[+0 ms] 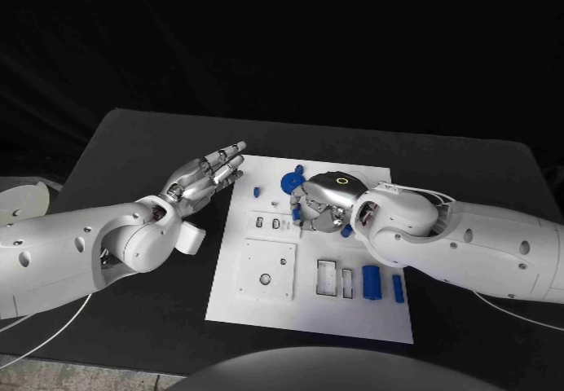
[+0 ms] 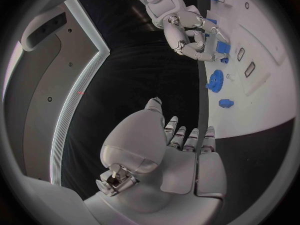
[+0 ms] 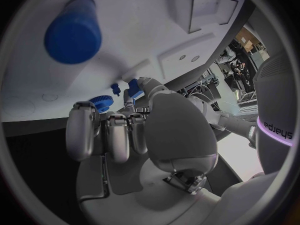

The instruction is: Assemble the parts on the task board

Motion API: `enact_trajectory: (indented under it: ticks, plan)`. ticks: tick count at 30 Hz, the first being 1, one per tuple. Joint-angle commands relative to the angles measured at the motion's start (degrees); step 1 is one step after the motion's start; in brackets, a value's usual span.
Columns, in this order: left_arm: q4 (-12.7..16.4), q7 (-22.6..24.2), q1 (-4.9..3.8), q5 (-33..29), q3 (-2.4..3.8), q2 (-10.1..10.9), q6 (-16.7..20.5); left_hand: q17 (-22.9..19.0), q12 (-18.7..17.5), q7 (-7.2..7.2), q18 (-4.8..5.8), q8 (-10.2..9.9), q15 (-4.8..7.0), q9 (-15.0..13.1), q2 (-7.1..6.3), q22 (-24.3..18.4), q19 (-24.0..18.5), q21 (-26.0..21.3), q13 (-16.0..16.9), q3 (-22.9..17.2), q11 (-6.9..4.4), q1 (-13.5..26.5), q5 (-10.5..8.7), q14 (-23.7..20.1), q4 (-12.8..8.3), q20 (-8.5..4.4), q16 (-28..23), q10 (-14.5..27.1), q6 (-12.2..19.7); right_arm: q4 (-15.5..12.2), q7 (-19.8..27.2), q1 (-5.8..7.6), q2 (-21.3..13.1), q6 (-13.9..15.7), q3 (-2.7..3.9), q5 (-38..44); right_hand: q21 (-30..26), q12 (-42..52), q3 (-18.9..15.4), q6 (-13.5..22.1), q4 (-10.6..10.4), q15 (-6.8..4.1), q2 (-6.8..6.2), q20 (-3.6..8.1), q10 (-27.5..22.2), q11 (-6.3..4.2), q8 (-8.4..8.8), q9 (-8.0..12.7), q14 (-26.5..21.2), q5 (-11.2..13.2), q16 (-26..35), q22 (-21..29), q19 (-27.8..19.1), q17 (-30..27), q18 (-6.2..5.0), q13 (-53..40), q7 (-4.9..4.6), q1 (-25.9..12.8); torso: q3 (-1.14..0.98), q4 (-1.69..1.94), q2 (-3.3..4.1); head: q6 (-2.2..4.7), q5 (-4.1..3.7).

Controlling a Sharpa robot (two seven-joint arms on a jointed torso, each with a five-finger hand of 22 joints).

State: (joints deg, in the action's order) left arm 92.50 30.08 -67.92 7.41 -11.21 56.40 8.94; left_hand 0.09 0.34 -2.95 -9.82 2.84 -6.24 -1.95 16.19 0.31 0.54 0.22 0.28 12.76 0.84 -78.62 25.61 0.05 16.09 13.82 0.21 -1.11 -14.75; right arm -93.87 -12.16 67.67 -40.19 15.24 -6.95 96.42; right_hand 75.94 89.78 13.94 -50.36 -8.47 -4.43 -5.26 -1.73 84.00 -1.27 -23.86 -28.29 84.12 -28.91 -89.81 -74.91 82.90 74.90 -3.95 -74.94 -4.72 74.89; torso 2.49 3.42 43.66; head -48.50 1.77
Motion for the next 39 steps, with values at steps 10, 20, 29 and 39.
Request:
enact_trajectory:
  ticks: [10,20,29,39]
  plan:
    - [0.0,0.4,-0.01,-0.1,0.01,-0.1,-1.3,-0.1,0.0,-0.25,-0.55,0.3,-0.39,-0.1,-0.18,0.1,0.1,0.3,0.1,-0.3,0.45,-0.6,0.36,-0.1,-0.1,0.45,-0.2,-0.1,0.1,0.3,-0.3,-0.19,0.2,-2.3,0.02,0.7,-0.9,0.2,0.2,-0.5,0.9,-0.02,-0.38,-0.28,6.0,0.32,1.30,0.3,5.7,5.8,0.7,-7.2,-0.4,14.4,0.20,-15.1,0.77,-0.4,0.04,0.01,0.04,-0.32,0.10]
    - [-0.2,0.4,-0.01,-0.1,0.01,-0.2,-1.3,-0.1,0.0,-0.25,-0.55,0.3,-0.40,-0.1,-0.18,0.1,0.1,0.3,0.1,-0.3,0.47,-0.6,0.42,-0.1,-0.1,0.46,-0.2,-0.1,0.1,0.5,0.4,-0.33,0.3,-2.4,0.02,0.7,-1.3,0.2,-1.1,1.9,0.9,0.35,-1.07,-0.54,6.0,0.74,4.72,2.2,5.6,14.2,0.8,-7.3,-0.4,14.3,0.15,-15.1,0.08,-2.3,0.02,-0.02,0.03,-0.27,0.11]
    - [-0.4,0.2,-0.01,-0.1,0.01,-0.2,-1.3,-0.1,0.0,-0.25,-0.55,0.3,-0.42,-0.1,-0.18,0.1,0.1,0.3,0.1,-0.3,0.47,-0.7,0.48,-0.1,-0.2,0.46,-0.2,-0.1,0.1,0.5,0.9,-0.40,0.1,-2.0,0.02,0.7,-1.6,0.2,-2.6,3.5,0.3,0.57,-1.55,-0.75,6.0,0.96,7.37,3.8,5.6,18.7,0.9,-7.4,-0.4,14.2,0.12,-15.1,-0.18,-3.3,0.00,-0.01,0.04,-0.43,0.07]
    - [-0.3,1.0,0.00,-0.1,0.00,-0.1,-1.1,-0.1,0.1,-0.23,-0.56,0.4,-0.53,-0.1,-0.18,0.1,0.2,0.4,0.2,-0.5,0.48,-1.1,0.74,-0.1,-0.4,0.49,-0.2,-0.4,-0.1,0.1,3.5,-0.44,-0.6,2.9,0.02,0.6,-3.8,0.2,-5.0,8.2,-1.6,0.61,-2.56,-0.86,6.0,0.89,12.72,6.9,5.3,23.4,2.1,-6.8,-1.3,13.4,-0.30,-15.1,0.05,-3.5,0.00,0.01,0.08,-0.58,0.18]
